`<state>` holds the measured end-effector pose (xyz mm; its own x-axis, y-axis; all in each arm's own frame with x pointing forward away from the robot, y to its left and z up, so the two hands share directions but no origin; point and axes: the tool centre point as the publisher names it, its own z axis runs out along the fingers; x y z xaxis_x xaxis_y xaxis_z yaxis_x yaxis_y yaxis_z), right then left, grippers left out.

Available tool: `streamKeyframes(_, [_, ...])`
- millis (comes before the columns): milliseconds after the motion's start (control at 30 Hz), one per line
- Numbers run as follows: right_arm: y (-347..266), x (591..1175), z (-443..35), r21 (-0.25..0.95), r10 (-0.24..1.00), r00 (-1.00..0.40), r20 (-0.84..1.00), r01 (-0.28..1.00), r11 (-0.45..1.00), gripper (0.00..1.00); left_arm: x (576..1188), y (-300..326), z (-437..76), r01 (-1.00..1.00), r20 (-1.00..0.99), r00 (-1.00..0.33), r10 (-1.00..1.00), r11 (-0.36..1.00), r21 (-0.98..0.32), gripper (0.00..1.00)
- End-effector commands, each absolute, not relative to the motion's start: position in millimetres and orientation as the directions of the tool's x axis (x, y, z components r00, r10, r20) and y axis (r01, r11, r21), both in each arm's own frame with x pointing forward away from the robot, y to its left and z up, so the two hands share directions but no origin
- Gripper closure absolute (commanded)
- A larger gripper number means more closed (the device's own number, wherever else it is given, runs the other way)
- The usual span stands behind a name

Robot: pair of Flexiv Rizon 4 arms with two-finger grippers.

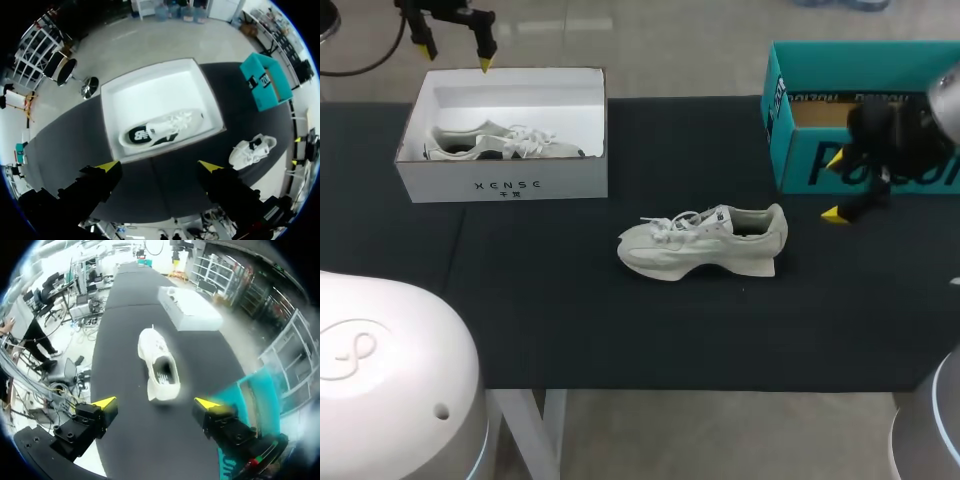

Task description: Take the shoe out of the shoebox, open the shoe tongue, remove and reinsert the insole, then place the shoe into the shoebox

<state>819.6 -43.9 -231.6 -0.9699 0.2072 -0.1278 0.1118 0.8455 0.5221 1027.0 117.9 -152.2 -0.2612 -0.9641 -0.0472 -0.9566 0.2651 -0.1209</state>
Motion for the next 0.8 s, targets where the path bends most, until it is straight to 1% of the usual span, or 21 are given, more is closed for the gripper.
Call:
streamKeyframes(33, [-46,830,-240,0.385,-0.148,-0.961,-0.234,-0.232,0.893,0.0,1025,117,-153,-0.956,-0.053,-0.262,-0.964,0.266,-0.12,0.0])
streamKeyframes(100, [-46,832,-244,0.321,-0.137,-0.947,-0.29,-0.232,0.918,0.0,1025,116,-153,-0.957,-0.054,-0.262,-0.964,0.266,-0.118,0.0])
streamKeyframes(133, [-45,833,-246,0.287,-0.108,-0.941,-0.32,-0.205,0.936,0.0,1025,116,-153,-0.957,-0.055,-0.262,-0.964,0.266,-0.117,0.0])
streamKeyframes(200, [-45,835,-250,0.265,-0.043,-0.936,-0.35,-0.142,0.954,0.0,1025,115,-153,-0.957,-0.055,-0.262,-0.963,0.267,-0.116,0.0])
streamKeyframes(233, [-46,838,-253,0.271,0.022,-0.938,-0.345,-0.077,0.96,0.0,1025,115,-153,-0.956,-0.056,-0.263,-0.963,0.268,-0.116,0.0])
streamKeyframes(333, [-45,839,-264,0.279,0.087,-0.946,-0.312,-0.004,0.96,0.0,1025,113,-153,-0.956,-0.057,-0.266,-0.962,0.271,-0.114,0.0])
streamKeyframes(400, [-44,840,-271,0.31,0.111,-0.951,-0.289,0.017,0.951,0.0,1024,112,-153,-0.955,-0.059,-0.268,-0.962,0.273,-0.112,0.0])
streamKeyframes(533, [-39,840,-285,0.341,0.108,-0.969,-0.223,0.026,0.94,0.0,1024,112,-153,-0.956,-0.063,-0.268,-0.961,0.273,-0.108,0.0])
streamKeyframes(600, [-37,840,-292,0.31,0.095,-0.973,-0.211,0.026,0.951,0.0,1024,112,-152,-0.956,-0.063,-0.268,-0.961,0.273,-0.108,0.0])
streamKeyframes(800, [-37,840,-292,0.31,0.095,-0.973,-0.211,0.026,0.951,0.0,1023,112,-149,-0.954,-0.056,-0.269,-0.962,0.274,-0.123,0.0])
